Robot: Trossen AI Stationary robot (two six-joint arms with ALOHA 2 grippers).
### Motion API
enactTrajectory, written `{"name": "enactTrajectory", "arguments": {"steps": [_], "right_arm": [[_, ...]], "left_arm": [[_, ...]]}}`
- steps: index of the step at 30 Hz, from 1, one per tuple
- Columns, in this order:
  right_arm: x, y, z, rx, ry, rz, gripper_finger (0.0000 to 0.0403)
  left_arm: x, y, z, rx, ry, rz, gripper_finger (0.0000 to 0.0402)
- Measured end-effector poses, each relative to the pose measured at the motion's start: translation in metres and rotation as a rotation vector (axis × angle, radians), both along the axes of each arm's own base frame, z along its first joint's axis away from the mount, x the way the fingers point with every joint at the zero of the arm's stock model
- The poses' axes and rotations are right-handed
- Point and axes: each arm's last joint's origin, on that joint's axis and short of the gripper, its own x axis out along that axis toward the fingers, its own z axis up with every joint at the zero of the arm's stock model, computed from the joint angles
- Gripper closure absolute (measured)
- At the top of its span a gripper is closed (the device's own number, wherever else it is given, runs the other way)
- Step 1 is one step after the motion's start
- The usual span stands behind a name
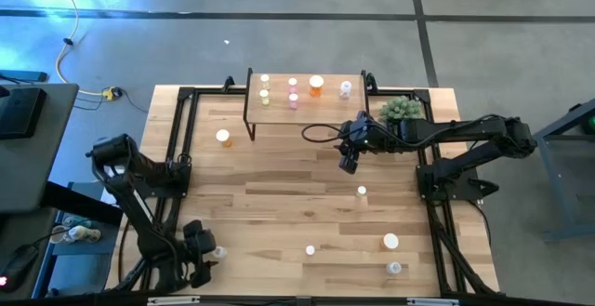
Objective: Pick and place medicine bottles onto shelf by color
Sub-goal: Put the left transparent pill bottle aligned with the other transparent pill bottle on the shelf
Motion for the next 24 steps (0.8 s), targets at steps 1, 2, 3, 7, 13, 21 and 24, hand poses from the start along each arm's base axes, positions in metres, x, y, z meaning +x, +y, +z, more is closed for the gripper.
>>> {"name": "enactTrajectory", "arguments": {"steps": [1,2,3,7,13,21,24], "right_arm": [[0.0000,0.0000,0.0000,0.000,-0.001,0.000,0.0251],[0.0001,0.0000,0.0001,0.000,-0.002,0.000,0.0251],[0.0002,0.0000,0.0002,0.000,-0.003,0.000,0.0251],[0.0007,-0.0001,0.0005,-0.001,-0.009,0.000,0.0251],[0.0016,0.0003,0.0012,0.009,-0.021,0.010,0.0251],[0.0019,0.0005,0.0014,0.015,-0.024,0.016,0.0251],[0.0018,0.0005,0.0014,0.015,-0.024,0.016,0.0251]], "left_arm": [[0.0002,-0.0004,-0.0026,0.004,0.004,0.006,0.0138],[0.0004,-0.0008,-0.0050,0.008,0.007,0.011,0.0138],[0.0007,-0.0009,-0.0065,0.014,0.004,0.017,0.0138],[0.0013,-0.0016,-0.0088,0.028,-0.016,0.027,0.0138],[0.0028,-0.0007,-0.0094,0.060,-0.074,0.041,0.0138],[0.0031,-0.0004,-0.0092,0.070,-0.090,0.043,0.0138],[0.0034,-0.0007,-0.0091,0.065,-0.091,0.044,0.0142]]}}
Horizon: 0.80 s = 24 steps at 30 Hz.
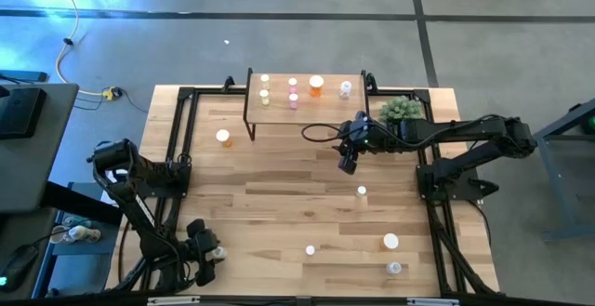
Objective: Pick and place medicine bottles onto shelf by color
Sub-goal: Put the left transparent pill bottle aligned with the other transparent pill bottle on the shelf
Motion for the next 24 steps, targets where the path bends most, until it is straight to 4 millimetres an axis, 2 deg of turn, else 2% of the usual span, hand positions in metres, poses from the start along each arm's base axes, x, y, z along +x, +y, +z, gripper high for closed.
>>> {"name": "enactTrajectory", "arguments": {"steps": [18,24], "right_arm": [[0.0002,0.0000,0.0003,0.000,-0.003,0.000,0.0251],[0.0004,-0.0001,0.0005,-0.001,-0.006,0.000,0.0251]], "left_arm": [[0.0010,0.0000,0.0012,0.032,-0.034,-0.022,0.0244],[0.0038,0.0021,0.0015,0.056,-0.049,-0.020,0.0259]]}}
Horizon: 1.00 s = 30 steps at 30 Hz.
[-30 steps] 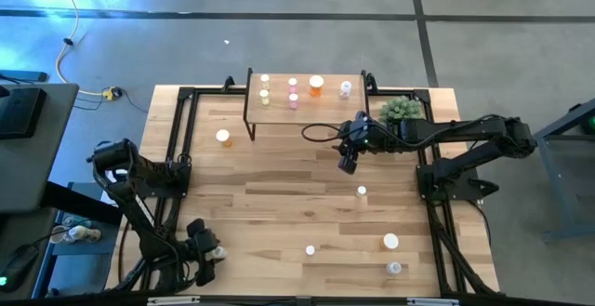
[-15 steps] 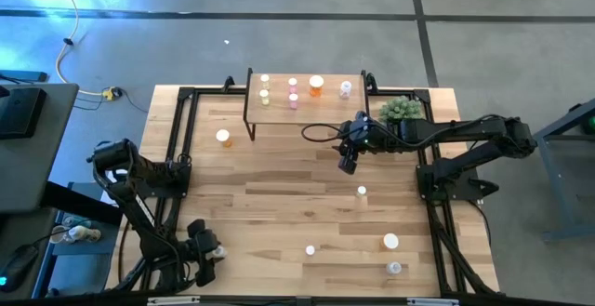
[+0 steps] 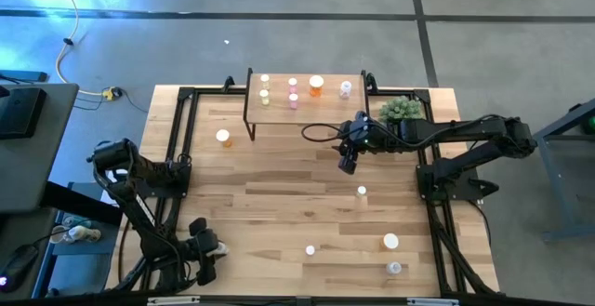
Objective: Pick and place medicine bottles onto shelf by color
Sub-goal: Put the left transparent pill bottle aligned with the other transparent pill bottle on the shelf
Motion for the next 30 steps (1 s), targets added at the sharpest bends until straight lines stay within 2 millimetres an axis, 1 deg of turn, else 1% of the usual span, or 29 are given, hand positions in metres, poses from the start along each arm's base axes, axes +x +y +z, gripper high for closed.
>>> {"name": "enactTrajectory", "arguments": {"steps": [3,6,9,14,21,27,30], "right_arm": [[0.001,0.000,0.001,0.004,-0.020,0.004,0.0251],[0.004,0.002,0.004,0.048,-0.064,0.054,0.0251],[0.008,0.004,0.007,0.096,-0.111,0.109,0.0251],[0.009,0.005,0.009,0.125,-0.143,0.123,0.0251],[0.009,0.005,0.008,0.125,-0.131,0.123,0.0251],[0.009,0.006,0.008,0.145,-0.130,0.148,0.0251],[0.009,0.007,0.009,0.109,-0.127,0.186,0.0251]], "left_arm": [[0.003,0.002,0.000,0.015,0.002,-0.003,0.0257],[0.009,0.006,0.000,0.040,0.010,-0.006,0.0255],[0.018,0.013,0.000,0.072,0.021,-0.007,0.0256],[0.036,0.029,0.008,0.120,0.030,-0.017,0.0257],[0.062,0.059,0.030,0.173,0.020,-0.033,0.0256],[0.084,0.093,0.051,0.195,0.000,-0.055,0.0255],[0.097,0.110,0.061,0.193,-0.033,-0.085,0.0256]]}}
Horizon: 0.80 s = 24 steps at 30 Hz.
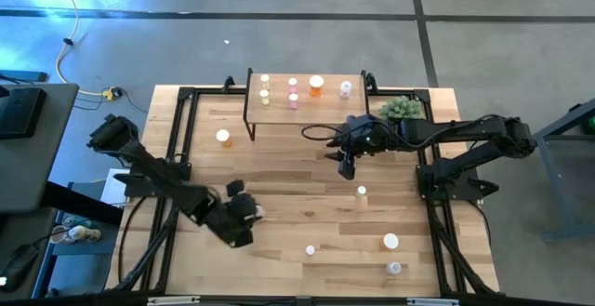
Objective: Pick and place medicine bottles onto shelf by color
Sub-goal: Put the left transparent pill bottle aligned with the other transparent pill bottle on the shelf
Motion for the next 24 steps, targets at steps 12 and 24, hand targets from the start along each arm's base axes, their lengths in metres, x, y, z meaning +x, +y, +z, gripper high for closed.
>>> {"name": "enactTrajectory", "arguments": {"steps": [12,24], "right_arm": [[0.002,0.002,0.003,-0.093,-0.030,0.053,0.0184],[0.032,0.001,-0.003,-0.104,-0.171,0.067,0.0174]], "left_arm": [[0.036,0.070,0.013,0.027,-0.052,-0.070,0.0255],[0.045,0.123,0.017,0.020,-0.086,-0.002,0.0255]]}}
